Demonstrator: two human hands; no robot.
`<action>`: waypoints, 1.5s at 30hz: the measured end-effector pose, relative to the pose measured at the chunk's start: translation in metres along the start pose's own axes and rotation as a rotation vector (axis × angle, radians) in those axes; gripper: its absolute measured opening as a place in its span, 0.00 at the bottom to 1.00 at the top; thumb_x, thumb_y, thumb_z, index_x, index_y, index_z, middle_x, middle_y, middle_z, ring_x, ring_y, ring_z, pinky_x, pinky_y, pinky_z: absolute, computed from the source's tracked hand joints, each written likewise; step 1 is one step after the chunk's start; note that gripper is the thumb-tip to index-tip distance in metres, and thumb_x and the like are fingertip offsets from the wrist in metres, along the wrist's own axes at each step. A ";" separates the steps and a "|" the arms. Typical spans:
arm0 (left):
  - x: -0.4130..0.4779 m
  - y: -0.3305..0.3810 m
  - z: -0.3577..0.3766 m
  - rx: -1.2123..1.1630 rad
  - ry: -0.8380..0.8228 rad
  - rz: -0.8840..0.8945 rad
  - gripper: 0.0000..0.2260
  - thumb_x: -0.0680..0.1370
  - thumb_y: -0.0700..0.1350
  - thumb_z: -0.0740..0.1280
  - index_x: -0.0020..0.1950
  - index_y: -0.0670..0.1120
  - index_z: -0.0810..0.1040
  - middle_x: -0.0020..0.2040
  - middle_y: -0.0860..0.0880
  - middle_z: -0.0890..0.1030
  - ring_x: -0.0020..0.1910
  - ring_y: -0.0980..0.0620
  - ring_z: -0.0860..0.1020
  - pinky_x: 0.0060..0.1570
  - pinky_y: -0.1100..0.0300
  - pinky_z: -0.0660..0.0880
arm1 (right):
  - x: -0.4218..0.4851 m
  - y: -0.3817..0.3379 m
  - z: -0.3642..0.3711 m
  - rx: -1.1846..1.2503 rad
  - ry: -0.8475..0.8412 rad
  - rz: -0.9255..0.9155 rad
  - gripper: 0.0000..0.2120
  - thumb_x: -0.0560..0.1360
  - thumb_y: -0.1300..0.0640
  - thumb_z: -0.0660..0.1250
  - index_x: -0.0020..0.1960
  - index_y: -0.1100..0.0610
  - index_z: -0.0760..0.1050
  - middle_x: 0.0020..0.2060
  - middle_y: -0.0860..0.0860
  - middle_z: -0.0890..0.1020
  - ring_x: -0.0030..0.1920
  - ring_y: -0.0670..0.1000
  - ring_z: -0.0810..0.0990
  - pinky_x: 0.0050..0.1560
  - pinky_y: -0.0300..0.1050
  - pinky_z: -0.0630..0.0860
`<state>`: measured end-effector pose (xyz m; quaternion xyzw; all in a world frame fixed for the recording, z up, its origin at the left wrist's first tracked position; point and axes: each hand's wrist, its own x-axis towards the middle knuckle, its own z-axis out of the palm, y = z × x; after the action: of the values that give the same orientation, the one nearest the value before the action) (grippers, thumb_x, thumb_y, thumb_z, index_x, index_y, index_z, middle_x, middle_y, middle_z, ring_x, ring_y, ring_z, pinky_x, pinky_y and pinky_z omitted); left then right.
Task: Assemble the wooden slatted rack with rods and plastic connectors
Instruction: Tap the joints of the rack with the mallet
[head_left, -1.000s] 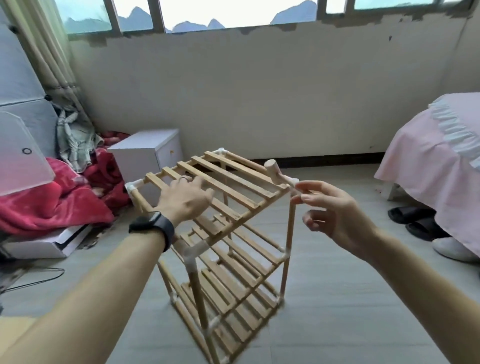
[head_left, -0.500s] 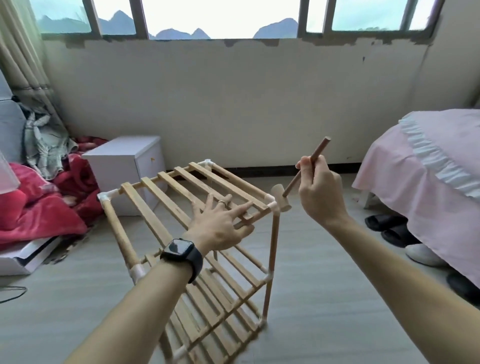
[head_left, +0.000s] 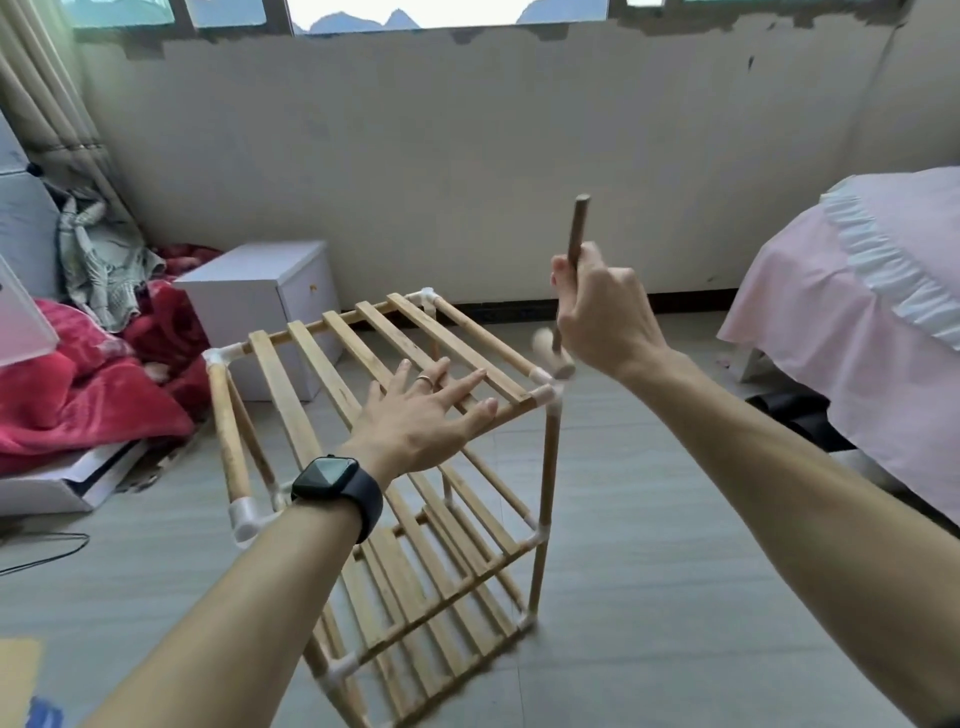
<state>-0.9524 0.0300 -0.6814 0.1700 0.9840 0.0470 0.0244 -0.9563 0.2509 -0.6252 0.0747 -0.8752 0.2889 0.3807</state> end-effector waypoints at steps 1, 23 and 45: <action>0.000 0.000 0.001 0.003 -0.002 0.003 0.29 0.77 0.74 0.42 0.78 0.71 0.45 0.83 0.55 0.44 0.82 0.45 0.40 0.77 0.34 0.44 | -0.003 0.001 -0.001 0.063 0.097 -0.035 0.14 0.86 0.54 0.54 0.54 0.63 0.73 0.34 0.54 0.80 0.28 0.52 0.79 0.33 0.51 0.78; -0.010 0.010 -0.016 -0.246 -0.038 0.000 0.36 0.64 0.71 0.58 0.74 0.68 0.65 0.83 0.58 0.44 0.81 0.41 0.45 0.70 0.24 0.47 | -0.087 -0.003 -0.083 1.284 -0.370 0.885 0.18 0.80 0.54 0.53 0.56 0.61 0.80 0.46 0.60 0.84 0.30 0.53 0.77 0.27 0.39 0.74; -0.007 0.035 0.005 -0.100 0.130 -0.184 0.34 0.79 0.66 0.51 0.83 0.54 0.51 0.83 0.55 0.48 0.82 0.47 0.44 0.70 0.24 0.37 | -0.138 0.005 -0.078 -0.034 -0.084 -0.017 0.14 0.85 0.54 0.60 0.67 0.56 0.78 0.36 0.43 0.76 0.33 0.44 0.74 0.33 0.33 0.66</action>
<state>-0.9338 0.0605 -0.6829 0.0742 0.9914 0.1045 -0.0268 -0.8129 0.2864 -0.6827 0.0875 -0.8945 0.2676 0.3473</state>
